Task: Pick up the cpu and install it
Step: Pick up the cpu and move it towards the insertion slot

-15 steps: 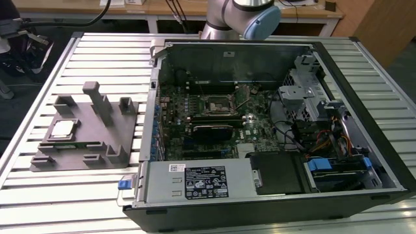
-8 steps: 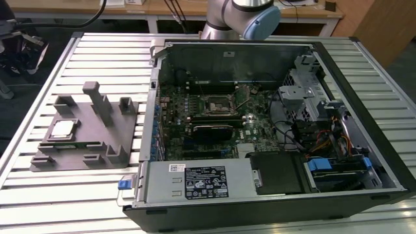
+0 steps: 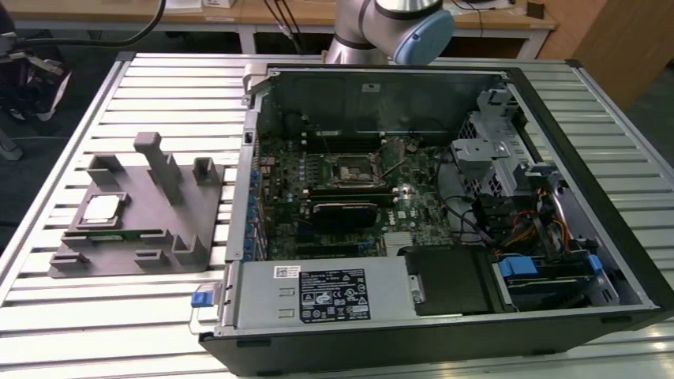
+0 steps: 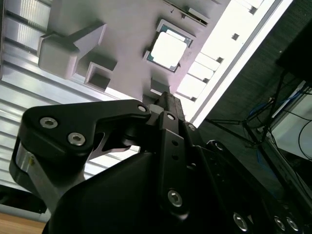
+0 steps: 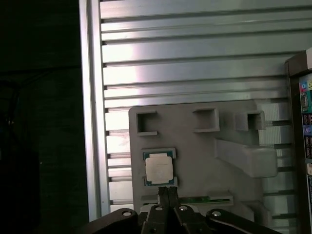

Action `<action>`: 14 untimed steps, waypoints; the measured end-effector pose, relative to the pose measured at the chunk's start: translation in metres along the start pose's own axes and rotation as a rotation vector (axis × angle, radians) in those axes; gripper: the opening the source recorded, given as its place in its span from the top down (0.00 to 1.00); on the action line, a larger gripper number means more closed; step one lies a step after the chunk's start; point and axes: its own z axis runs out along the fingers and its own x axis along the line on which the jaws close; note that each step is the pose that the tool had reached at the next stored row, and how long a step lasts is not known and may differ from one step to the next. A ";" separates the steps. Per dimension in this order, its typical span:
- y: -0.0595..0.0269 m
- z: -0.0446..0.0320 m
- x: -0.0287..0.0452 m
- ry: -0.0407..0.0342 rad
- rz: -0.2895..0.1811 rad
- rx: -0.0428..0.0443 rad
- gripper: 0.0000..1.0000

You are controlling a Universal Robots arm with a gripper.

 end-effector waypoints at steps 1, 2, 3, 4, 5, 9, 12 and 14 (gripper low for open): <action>-0.0001 0.0001 0.0004 0.0002 0.000 0.0000 0.89; -0.0001 0.0003 0.0007 0.0006 0.000 0.0000 0.89; -0.0001 0.0005 0.0013 0.0009 0.000 0.0001 0.89; -0.0001 0.0006 0.0015 0.0010 0.000 0.0001 0.89; -0.0001 0.0007 0.0016 0.0012 0.000 0.0002 0.89; -0.0003 0.0032 0.0026 0.0011 0.000 0.0000 0.89; -0.0008 0.0053 0.0035 0.0014 0.000 0.0002 0.89; -0.0011 0.0061 0.0034 0.0017 -0.001 0.0002 0.89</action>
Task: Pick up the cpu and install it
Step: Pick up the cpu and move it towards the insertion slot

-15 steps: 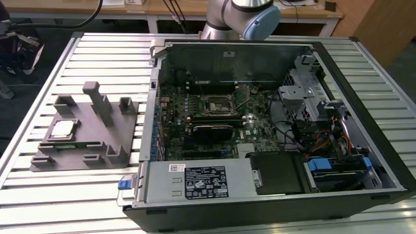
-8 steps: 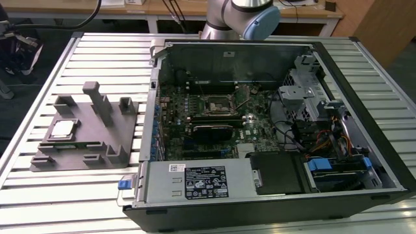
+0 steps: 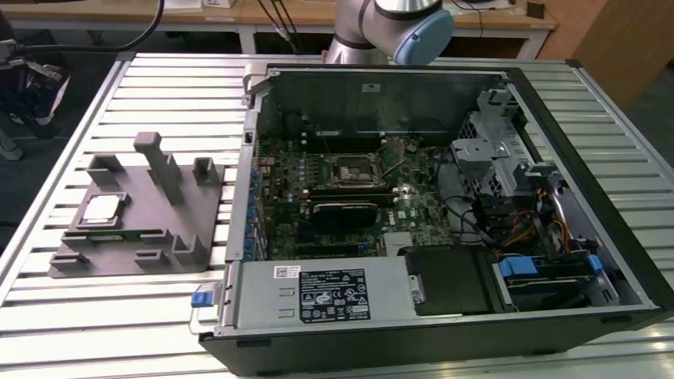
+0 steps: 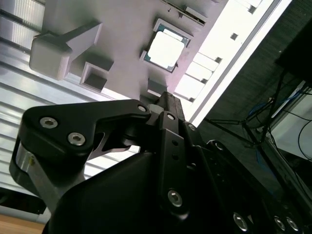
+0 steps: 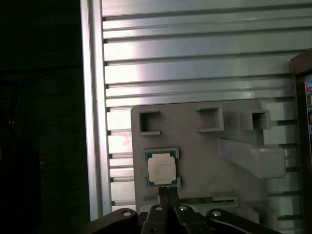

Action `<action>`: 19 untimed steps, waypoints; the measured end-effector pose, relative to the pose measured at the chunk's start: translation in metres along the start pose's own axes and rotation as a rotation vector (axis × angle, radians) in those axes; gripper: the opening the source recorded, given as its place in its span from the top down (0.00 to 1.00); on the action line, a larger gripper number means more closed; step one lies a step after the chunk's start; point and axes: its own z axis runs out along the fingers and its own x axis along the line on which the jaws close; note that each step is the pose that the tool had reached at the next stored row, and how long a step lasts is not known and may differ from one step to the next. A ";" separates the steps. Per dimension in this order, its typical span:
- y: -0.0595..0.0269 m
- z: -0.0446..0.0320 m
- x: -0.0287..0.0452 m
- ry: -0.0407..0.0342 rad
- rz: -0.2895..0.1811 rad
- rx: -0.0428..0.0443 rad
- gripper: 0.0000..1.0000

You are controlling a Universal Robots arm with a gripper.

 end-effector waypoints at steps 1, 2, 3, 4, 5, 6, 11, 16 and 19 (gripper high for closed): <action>0.0000 0.0004 0.0000 0.0015 -0.001 0.0006 0.89; -0.0002 0.0011 -0.0001 0.0034 -0.002 0.0009 0.89; -0.0007 0.0017 -0.0001 0.0035 -0.003 0.0010 0.89; -0.0008 0.0021 -0.0001 0.0036 -0.004 0.0009 0.89; -0.0008 0.0031 -0.0001 0.0041 -0.004 0.0010 0.89; -0.0009 0.0040 -0.0001 0.0043 -0.005 0.0010 0.89; -0.0017 0.0100 0.0002 0.0048 -0.015 0.0013 0.89; -0.0021 0.0159 0.0007 0.0052 -0.026 0.0015 0.89; -0.0023 0.0191 0.0007 0.0053 -0.029 0.0017 0.89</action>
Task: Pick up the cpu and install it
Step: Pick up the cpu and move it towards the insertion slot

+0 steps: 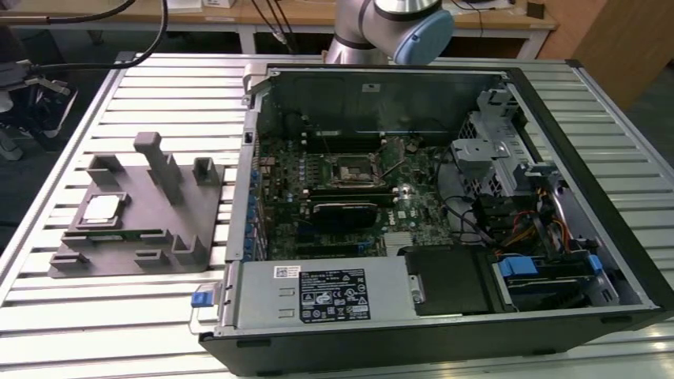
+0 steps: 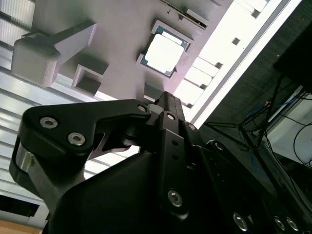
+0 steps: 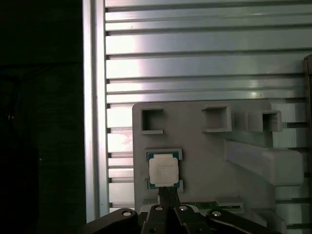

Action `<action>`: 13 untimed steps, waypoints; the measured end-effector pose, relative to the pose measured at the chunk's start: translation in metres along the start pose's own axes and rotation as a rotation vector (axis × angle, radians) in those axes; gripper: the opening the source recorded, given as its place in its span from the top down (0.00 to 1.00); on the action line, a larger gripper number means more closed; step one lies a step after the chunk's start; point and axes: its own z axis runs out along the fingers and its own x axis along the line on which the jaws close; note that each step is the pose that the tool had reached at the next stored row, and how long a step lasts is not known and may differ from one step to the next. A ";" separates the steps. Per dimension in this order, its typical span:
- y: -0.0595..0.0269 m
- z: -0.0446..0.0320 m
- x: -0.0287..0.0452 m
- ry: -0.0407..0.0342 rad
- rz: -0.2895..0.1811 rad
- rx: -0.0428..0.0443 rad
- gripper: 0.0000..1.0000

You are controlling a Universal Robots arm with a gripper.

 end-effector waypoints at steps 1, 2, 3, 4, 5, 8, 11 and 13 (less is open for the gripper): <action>0.0000 0.0010 0.0000 0.0000 -0.001 0.0000 0.89; -0.0001 0.0020 0.0000 0.0000 -0.001 0.0000 0.89; -0.0001 0.0029 0.0000 0.0001 -0.001 0.0000 0.89; -0.0001 0.0037 -0.0001 0.0000 -0.001 0.0000 0.89; -0.0002 0.0045 -0.0001 0.0000 -0.001 0.0000 0.89; -0.0002 0.0063 -0.0001 0.0001 -0.002 0.0000 0.89; -0.0003 0.0080 -0.0002 0.0001 -0.002 0.0001 0.89; -0.0003 0.0090 -0.0002 0.0001 -0.002 0.0001 0.89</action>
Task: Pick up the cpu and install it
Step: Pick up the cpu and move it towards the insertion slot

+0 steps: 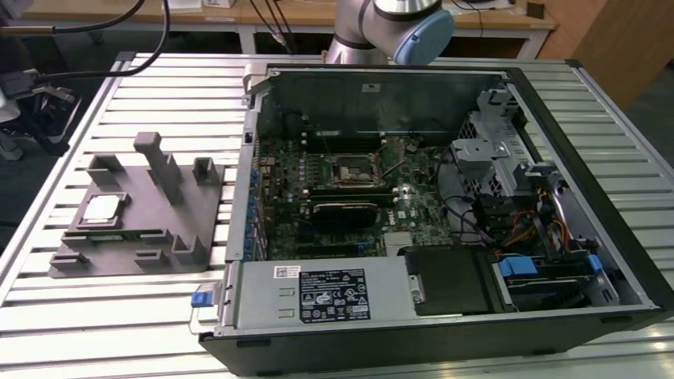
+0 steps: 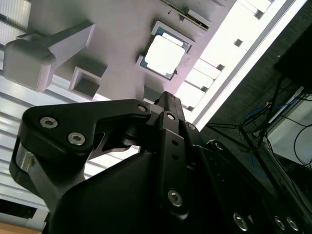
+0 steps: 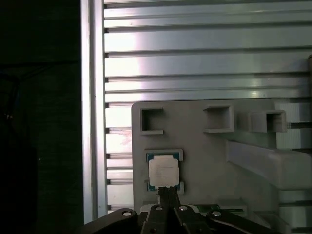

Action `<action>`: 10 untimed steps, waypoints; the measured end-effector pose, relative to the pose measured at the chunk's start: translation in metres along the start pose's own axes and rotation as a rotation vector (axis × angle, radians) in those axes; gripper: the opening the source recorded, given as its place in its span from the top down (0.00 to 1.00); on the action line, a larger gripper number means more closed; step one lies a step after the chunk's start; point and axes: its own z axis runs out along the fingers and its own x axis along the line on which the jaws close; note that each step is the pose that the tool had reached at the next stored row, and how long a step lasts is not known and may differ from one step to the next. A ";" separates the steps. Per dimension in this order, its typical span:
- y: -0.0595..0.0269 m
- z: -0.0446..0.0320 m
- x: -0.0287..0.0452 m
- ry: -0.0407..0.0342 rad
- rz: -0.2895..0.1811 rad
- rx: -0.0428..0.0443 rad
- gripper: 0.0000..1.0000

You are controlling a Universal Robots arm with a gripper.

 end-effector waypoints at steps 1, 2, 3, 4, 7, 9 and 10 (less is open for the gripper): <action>0.0000 0.0005 0.0000 0.0000 0.000 0.0000 0.89; 0.0000 0.0009 0.0000 0.0001 0.000 0.0000 0.89; 0.0000 0.0014 0.0000 0.0000 0.000 0.0000 0.89; -0.0001 0.0018 -0.0001 0.0001 0.000 0.0000 0.89; -0.0001 0.0031 -0.0001 0.0000 0.000 0.0000 0.89; -0.0002 0.0039 -0.0001 0.0000 0.000 0.0000 0.89; -0.0002 0.0043 -0.0001 0.0000 0.000 0.0000 0.89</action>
